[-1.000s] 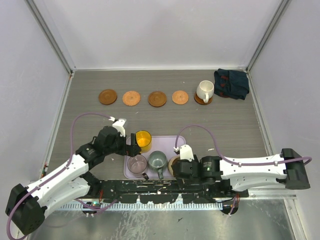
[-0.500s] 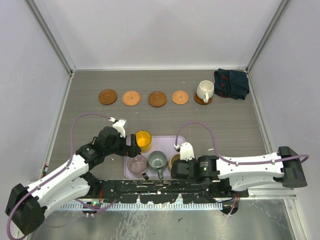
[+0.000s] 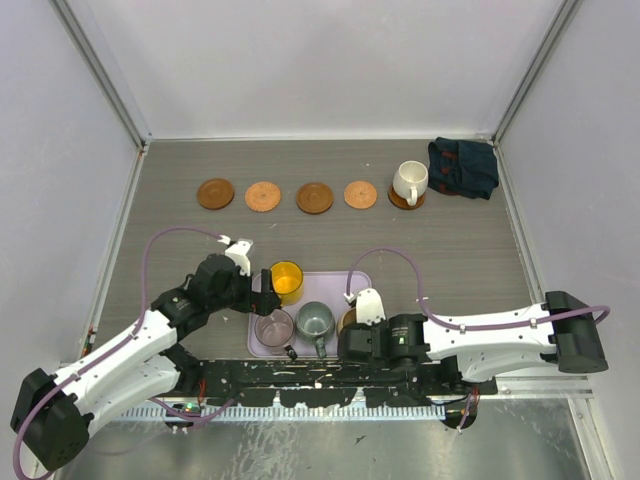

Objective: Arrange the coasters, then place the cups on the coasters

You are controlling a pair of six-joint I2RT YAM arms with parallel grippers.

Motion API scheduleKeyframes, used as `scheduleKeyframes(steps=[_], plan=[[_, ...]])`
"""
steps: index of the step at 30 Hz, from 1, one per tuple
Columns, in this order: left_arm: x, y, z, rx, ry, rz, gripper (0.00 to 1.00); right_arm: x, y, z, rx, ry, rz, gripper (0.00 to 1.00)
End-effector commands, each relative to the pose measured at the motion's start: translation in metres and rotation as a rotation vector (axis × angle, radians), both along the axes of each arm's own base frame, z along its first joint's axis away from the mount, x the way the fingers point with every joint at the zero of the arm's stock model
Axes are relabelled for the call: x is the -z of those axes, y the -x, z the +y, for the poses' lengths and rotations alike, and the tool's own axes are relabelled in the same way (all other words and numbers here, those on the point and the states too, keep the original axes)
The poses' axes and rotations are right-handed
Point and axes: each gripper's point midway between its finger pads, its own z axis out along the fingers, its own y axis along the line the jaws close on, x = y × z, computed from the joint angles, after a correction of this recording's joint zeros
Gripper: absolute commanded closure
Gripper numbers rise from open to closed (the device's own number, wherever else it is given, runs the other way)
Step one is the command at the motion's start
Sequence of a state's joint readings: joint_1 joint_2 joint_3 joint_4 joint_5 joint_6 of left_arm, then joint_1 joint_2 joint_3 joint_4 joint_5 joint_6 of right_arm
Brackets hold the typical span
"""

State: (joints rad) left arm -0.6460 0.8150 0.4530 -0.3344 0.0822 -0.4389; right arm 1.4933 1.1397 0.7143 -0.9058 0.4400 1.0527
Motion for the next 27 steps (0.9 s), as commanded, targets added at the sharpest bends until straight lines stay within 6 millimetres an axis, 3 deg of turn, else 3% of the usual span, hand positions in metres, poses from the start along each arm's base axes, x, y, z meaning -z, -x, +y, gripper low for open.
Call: scheduleKeyframes(steps=[1, 9, 11, 12, 13, 20, 27], plan=[[-0.003, -0.004, -0.002, 0.004, 0.008, -0.027, 0.02, 0.005, -0.004, -0.002, 0.04, -0.028, -0.025, 0.54], [-0.002, -0.005, -0.003, 0.007, 0.002, -0.023, 0.02, 0.011, -0.008, -0.004, 0.06, -0.021, -0.048, 0.66], [-0.001, -0.005, -0.003, 0.007, 0.002, -0.021, 0.02, 0.012, -0.01, -0.004, 0.06, -0.013, -0.056, 0.81], [-0.001, -0.005, -0.003, 0.006, 0.002, -0.021, 0.02, 0.011, -0.011, -0.004, 0.064, -0.01, -0.061, 0.96], [-0.001, -0.005, -0.003, 0.006, 0.002, -0.021, 0.02, 0.012, -0.011, -0.005, 0.064, -0.004, -0.065, 0.99], [0.0, -0.005, -0.002, -0.001, 0.006, -0.03, 0.02, 0.002, -0.023, -0.001, 0.039, 0.029, -0.132, 0.99], [-0.006, -0.008, 0.0, -0.012, 0.005, -0.055, 0.02, -0.045, -0.056, 0.009, 0.051, 0.001, -0.334, 0.99]])
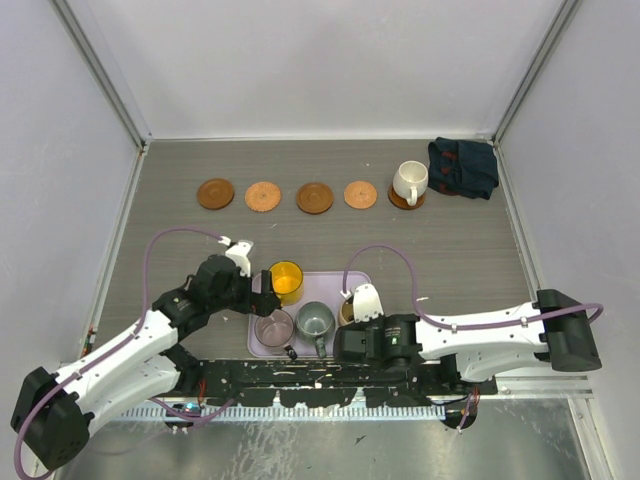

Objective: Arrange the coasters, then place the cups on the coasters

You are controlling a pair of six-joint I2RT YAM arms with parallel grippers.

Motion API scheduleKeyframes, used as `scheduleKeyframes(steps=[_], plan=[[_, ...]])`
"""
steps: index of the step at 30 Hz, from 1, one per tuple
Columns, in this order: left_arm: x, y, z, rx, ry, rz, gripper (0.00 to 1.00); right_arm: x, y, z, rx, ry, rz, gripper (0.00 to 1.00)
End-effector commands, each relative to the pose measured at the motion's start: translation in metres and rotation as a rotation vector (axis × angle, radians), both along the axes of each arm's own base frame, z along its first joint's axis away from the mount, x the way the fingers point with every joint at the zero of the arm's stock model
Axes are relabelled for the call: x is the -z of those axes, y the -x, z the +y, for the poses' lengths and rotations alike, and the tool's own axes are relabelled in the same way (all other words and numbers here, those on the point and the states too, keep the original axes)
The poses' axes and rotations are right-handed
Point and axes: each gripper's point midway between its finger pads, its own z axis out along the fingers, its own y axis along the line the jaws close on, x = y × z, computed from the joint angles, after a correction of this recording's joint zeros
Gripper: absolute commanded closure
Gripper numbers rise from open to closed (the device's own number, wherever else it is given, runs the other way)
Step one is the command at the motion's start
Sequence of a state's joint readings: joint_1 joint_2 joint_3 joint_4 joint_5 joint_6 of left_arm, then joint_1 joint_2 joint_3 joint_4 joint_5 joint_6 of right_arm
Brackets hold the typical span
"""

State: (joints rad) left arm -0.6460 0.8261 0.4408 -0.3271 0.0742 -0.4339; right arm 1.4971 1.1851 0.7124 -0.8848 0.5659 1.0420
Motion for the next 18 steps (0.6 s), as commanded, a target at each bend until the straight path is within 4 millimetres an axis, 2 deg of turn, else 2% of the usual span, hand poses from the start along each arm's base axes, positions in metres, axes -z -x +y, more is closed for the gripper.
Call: scheduleKeyframes(steps=[1, 5, 10, 18], plan=[[-0.014, -0.009, -0.002, -0.011, 0.023, -0.069, 0.02, -0.053, -0.039, 0.01, 0.033, -0.04, -0.241, 0.99], [-0.015, -0.011, 0.0, -0.017, 0.018, -0.084, 0.02, -0.08, -0.059, 0.008, 0.072, -0.044, -0.36, 0.99], [-0.015, -0.013, -0.002, -0.014, 0.023, -0.093, 0.02, -0.102, -0.09, -0.002, 0.129, -0.033, -0.449, 0.99], [-0.019, -0.023, -0.006, -0.016, 0.022, -0.122, 0.02, -0.13, -0.188, -0.012, 0.137, -0.067, -0.52, 0.99]])
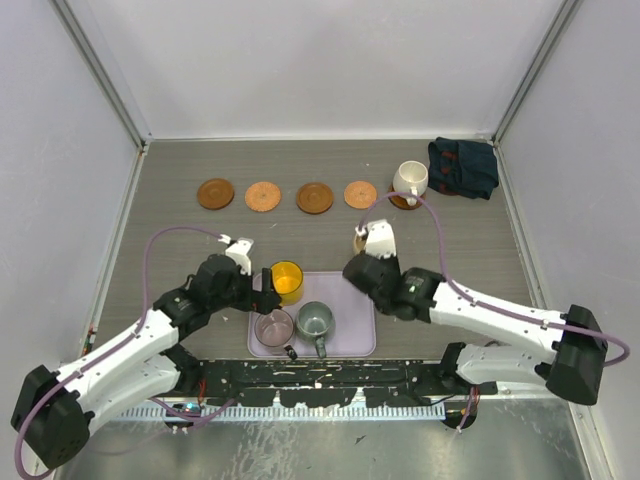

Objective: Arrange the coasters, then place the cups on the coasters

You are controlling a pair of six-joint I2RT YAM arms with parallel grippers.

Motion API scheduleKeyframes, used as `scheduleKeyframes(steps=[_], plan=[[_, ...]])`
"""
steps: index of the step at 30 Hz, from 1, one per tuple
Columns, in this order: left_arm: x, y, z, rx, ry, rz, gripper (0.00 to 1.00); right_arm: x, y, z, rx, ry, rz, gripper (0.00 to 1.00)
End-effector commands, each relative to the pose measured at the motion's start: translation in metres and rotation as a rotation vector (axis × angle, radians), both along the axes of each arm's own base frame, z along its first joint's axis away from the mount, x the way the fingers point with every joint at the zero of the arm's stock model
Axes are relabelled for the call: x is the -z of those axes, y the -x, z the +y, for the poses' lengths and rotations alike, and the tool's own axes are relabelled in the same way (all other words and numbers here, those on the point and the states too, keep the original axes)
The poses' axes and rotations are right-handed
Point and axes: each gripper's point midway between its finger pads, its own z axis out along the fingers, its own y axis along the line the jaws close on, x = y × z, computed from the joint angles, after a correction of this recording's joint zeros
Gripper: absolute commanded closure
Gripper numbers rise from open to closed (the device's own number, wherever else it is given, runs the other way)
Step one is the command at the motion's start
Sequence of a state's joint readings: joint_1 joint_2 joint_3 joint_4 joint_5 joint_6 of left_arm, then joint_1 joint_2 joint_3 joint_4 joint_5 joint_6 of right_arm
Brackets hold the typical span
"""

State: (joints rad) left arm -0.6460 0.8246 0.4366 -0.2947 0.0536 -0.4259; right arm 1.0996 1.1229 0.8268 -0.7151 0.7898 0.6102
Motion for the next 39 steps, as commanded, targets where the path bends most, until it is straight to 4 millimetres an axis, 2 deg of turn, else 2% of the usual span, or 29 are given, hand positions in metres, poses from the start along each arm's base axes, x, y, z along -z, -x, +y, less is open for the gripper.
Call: scheduleKeyframes(steps=[1, 6, 11, 15, 20, 28, 31, 39], plan=[[-0.017, -0.018, -0.006, -0.008, 0.02, -0.093, 0.02, -0.055, -0.073, 0.011, -0.041, -0.061, -0.201, 0.99], [-0.022, -0.028, -0.006, -0.027, 0.008, -0.116, 0.02, -0.058, -0.141, 0.012, -0.069, -0.084, -0.211, 0.99], [-0.026, -0.034, -0.004, -0.051, -0.011, -0.132, 0.02, -0.047, -0.202, 0.012, -0.085, -0.104, -0.186, 0.99], [-0.03, -0.038, -0.001, -0.075, -0.008, -0.143, 0.02, -0.044, -0.241, 0.008, -0.069, -0.138, -0.195, 0.99], [-0.035, -0.043, 0.006, -0.122, -0.02, -0.172, 0.02, -0.033, -0.278, 0.006, -0.056, -0.158, -0.181, 0.99], [-0.035, -0.048, 0.016, -0.159, -0.045, -0.181, 0.02, -0.01, -0.313, 0.006, -0.034, -0.153, -0.154, 0.99], [-0.031, -0.048, 0.015, -0.156, -0.049, -0.17, 0.02, -0.004, -0.315, 0.012, -0.055, -0.18, -0.14, 0.99], [-0.021, -0.043, 0.009, -0.127, -0.032, -0.129, 0.02, 0.004, -0.31, 0.01, -0.048, -0.191, -0.131, 0.99]])
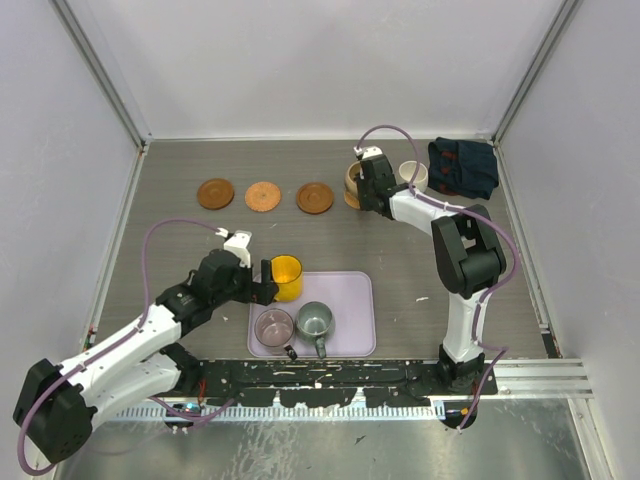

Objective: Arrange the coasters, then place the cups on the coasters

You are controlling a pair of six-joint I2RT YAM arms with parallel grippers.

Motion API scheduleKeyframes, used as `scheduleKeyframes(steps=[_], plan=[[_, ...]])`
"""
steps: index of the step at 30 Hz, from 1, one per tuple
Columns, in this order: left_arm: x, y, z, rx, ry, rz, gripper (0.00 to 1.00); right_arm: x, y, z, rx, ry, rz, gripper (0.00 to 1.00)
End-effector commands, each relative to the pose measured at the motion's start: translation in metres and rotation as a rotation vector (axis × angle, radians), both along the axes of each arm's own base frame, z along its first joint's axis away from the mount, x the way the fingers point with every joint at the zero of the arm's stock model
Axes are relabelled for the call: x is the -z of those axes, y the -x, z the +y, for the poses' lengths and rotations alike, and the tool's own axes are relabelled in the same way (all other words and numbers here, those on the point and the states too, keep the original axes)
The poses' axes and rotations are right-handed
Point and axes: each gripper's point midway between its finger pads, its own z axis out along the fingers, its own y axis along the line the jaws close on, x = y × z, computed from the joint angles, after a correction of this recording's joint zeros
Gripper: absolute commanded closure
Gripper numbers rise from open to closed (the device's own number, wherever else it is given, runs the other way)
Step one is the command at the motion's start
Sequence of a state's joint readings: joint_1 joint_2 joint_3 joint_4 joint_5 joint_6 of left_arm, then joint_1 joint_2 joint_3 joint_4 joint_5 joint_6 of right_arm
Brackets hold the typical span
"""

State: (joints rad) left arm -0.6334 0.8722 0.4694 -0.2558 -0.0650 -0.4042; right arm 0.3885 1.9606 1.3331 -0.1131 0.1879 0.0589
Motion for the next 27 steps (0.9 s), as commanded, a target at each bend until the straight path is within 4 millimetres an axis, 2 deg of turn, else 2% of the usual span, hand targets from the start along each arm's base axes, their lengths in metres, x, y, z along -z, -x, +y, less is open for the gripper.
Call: scheduleKeyframes(steps=[1, 12, 27], plan=[[-0.012, -0.015, -0.002, -0.027, 0.026, -0.052, 0.02, -0.067, -0.034, 0.013, 0.008, -0.102, -0.22, 0.99], [-0.005, -0.003, -0.006, -0.003, 0.059, -0.018, 0.02, -0.063, -0.03, 0.013, 0.016, -0.118, -0.201, 0.99], [-0.002, -0.002, -0.006, -0.004, 0.063, -0.014, 0.02, -0.062, -0.025, 0.006, 0.044, -0.097, -0.187, 0.99]])
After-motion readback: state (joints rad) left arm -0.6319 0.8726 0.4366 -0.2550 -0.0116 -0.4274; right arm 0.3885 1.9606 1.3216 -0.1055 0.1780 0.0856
